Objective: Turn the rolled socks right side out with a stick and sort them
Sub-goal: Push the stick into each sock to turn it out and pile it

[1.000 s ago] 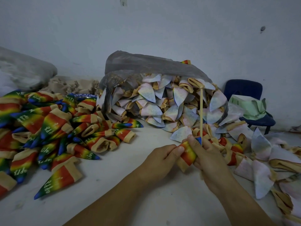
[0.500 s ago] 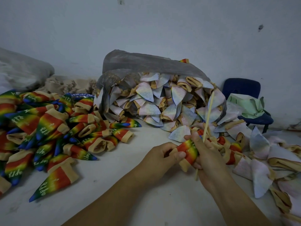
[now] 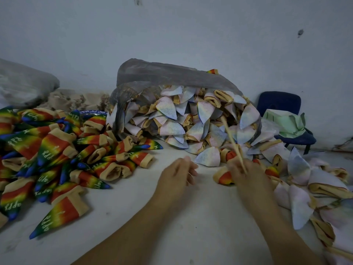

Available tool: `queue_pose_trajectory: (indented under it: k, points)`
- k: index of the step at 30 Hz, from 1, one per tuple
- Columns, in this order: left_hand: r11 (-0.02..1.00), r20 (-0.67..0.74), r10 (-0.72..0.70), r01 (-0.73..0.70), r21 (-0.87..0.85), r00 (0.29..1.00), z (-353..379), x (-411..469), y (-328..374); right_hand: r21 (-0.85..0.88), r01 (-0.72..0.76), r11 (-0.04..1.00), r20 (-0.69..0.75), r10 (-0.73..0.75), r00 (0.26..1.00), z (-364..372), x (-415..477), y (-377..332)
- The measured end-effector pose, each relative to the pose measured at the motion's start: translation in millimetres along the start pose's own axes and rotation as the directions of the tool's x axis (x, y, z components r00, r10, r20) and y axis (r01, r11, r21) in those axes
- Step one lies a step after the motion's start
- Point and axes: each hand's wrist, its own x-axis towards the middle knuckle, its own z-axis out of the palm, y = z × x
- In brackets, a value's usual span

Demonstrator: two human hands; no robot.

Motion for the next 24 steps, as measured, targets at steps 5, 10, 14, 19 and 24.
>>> queue_pose_trajectory:
  k: [5,10,14,19,24]
  points:
    - [0.977,0.125,0.088,-0.111,0.184,0.988,2.7,-7.3,2.3,-0.351,0.035,0.936,0.152,0.02,0.988,8.3,-9.2,0.8]
    - [0.942,0.222,0.176,-0.229,0.244,0.959,2.6,-10.0,5.9,-0.208,0.033,0.978,0.113,-0.01,0.994,7.0,-8.8,-4.3]
    - [0.956,0.246,0.166,-0.217,0.199,0.955,3.7,-13.1,11.1,0.346,-0.152,0.926,0.107,0.122,0.987,5.3,-11.7,-16.2]
    - [0.975,0.265,0.153,-0.189,0.115,0.952,5.5,-14.6,10.9,0.582,-0.32,0.748,0.289,0.178,0.941,8.7,-19.4,-28.0]
    - [0.895,0.273,0.297,-0.366,0.254,0.915,2.7,-12.4,13.1,0.588,-0.331,0.738,0.312,0.17,0.935,10.4,-23.7,-33.1]
